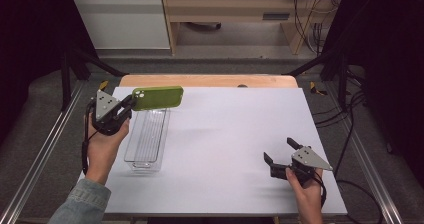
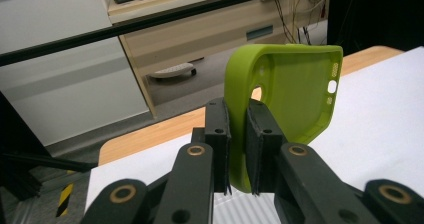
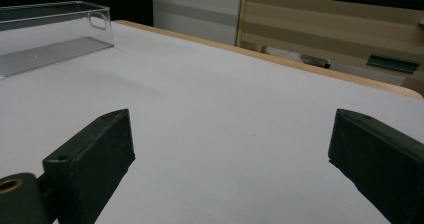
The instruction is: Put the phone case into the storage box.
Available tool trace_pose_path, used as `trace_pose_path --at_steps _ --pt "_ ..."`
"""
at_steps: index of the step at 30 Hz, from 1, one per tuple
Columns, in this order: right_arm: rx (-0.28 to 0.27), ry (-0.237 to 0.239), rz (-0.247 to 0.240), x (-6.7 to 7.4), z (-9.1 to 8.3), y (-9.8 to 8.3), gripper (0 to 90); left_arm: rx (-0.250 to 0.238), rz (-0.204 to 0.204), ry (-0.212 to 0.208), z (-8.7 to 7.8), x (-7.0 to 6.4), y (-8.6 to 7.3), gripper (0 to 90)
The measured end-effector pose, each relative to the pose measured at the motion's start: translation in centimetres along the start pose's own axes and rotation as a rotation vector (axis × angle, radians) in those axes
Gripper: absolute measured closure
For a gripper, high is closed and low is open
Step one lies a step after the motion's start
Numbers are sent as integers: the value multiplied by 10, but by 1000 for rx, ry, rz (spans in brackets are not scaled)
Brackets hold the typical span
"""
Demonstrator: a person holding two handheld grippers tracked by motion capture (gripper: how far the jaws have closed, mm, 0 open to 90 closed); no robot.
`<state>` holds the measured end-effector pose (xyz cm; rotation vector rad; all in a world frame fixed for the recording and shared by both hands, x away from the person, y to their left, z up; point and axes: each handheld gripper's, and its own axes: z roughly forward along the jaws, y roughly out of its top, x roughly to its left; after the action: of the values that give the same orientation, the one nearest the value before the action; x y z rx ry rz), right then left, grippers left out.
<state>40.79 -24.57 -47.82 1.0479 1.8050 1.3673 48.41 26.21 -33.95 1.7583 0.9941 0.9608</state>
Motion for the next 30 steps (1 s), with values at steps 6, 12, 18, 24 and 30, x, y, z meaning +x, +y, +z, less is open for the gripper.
trace_pose_path --at_steps 6,12,18,24,30 --pt "-12 1 7 0 0 0 47 13 30 15 -1 5 0 811" --pt "-15 0 10 -1 -1 1 47 27 55 37 -4 12 3 811" --pt "-15 -3 10 -1 -1 1 46 56 137 51 -6 15 9 811" --pt "-16 -3 8 -1 -1 1 46 90 223 69 -8 15 14 811" --pt "-17 -6 8 -1 -2 1 49 103 292 104 -11 15 16 811"
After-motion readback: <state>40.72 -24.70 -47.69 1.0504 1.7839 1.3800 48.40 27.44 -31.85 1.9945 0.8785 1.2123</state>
